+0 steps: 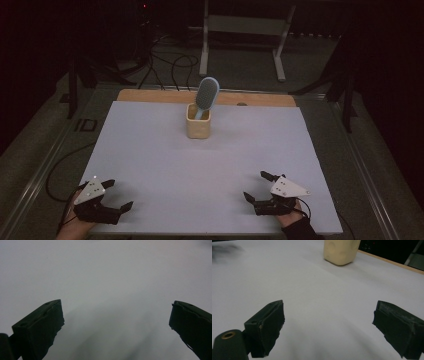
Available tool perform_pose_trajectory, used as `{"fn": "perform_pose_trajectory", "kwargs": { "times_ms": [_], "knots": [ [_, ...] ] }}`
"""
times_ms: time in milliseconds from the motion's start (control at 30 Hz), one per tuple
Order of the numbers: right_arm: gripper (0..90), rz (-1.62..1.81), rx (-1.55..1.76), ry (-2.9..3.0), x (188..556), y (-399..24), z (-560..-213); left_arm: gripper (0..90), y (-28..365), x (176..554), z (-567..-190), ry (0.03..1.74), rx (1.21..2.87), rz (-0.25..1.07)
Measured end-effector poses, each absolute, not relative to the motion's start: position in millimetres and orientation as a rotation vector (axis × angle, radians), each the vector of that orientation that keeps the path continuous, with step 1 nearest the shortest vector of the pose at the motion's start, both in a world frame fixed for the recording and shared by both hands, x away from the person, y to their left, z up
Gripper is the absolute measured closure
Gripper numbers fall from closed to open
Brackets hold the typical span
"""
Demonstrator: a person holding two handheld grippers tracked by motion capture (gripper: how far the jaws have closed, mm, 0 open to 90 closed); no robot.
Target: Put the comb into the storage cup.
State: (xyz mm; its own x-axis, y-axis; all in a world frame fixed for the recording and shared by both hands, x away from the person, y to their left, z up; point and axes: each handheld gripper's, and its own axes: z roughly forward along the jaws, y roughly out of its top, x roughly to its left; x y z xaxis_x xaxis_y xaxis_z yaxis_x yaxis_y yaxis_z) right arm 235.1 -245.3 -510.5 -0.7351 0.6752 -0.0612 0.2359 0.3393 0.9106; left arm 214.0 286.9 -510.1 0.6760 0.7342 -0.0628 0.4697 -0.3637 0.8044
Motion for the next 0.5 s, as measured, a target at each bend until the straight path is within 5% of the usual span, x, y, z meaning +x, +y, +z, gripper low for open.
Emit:
{"fn": "perform_pose_trajectory", "kwargs": {
  "times_ms": [500],
  "knots": [
    [9.5, 1.372, 0.802, 2.185, 235.8, -244.3, -511.4, 0.0, 284.8, 212.9, -509.9, 0.912, 2.032, 0.38]
  ]
}}
